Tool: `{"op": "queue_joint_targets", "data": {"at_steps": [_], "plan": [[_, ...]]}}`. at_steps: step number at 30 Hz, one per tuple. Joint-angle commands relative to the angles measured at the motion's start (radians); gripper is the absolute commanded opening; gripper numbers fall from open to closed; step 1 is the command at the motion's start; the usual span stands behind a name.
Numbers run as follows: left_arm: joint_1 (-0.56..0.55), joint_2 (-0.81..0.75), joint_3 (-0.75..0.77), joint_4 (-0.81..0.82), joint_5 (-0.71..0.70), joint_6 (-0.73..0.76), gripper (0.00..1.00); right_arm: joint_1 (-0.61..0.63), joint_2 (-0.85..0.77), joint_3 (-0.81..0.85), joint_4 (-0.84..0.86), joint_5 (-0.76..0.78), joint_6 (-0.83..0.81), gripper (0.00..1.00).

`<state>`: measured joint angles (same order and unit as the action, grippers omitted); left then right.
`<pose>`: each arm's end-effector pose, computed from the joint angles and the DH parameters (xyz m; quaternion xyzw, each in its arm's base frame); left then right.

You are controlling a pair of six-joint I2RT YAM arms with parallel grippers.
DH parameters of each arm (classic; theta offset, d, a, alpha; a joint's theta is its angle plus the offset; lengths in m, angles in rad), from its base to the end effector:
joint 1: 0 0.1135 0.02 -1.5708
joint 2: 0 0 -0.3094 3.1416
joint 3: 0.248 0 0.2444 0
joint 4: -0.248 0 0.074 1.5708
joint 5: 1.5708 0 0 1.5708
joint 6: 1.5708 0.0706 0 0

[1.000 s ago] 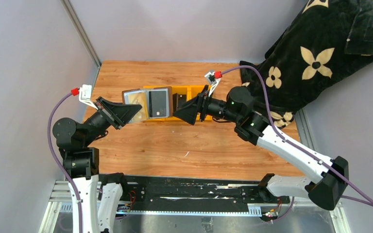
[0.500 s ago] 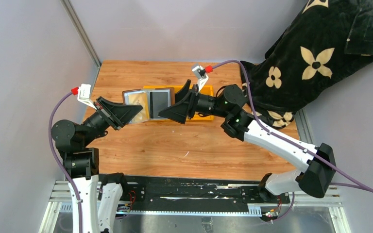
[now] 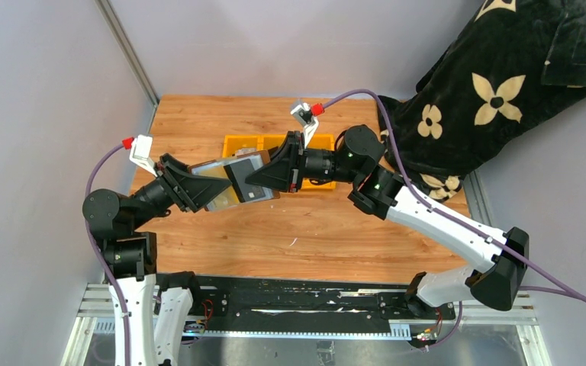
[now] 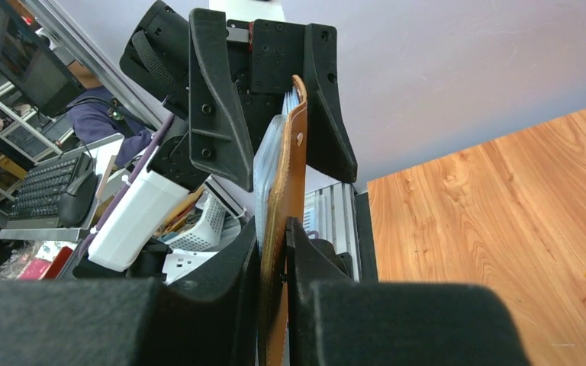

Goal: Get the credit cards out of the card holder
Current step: Remove the credit card from the card holder.

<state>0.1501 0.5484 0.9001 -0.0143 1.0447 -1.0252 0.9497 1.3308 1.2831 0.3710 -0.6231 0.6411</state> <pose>0.0694 -0.0512 0.4490 0.0609 0.6428 -0.5609 0.5181 0.1472 0.2765 0.5044 -0.3313 0.5111 0.6771 0.4130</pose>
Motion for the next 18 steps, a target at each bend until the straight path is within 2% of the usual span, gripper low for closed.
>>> {"op": "queue_joint_targets", "data": {"at_steps": [1, 5, 12, 18], "plan": [[0.005, 0.006, -0.029, 0.059, 0.139, -0.023, 0.59, -0.006, -0.030, 0.040, -0.054, -0.031, -0.041, 0.02], [0.005, -0.008, -0.034, 0.060, 0.191, -0.020, 0.55, -0.038, -0.036, 0.035, -0.044, -0.025, -0.002, 0.00], [0.005, -0.012, -0.019, 0.042, 0.199, 0.000, 0.36, -0.074, -0.054, -0.007, -0.018, -0.028, 0.048, 0.00], [0.005, -0.001, -0.002, -0.024, 0.181, 0.045, 0.26, -0.094, -0.089, -0.064, 0.018, -0.047, 0.075, 0.00]]}}
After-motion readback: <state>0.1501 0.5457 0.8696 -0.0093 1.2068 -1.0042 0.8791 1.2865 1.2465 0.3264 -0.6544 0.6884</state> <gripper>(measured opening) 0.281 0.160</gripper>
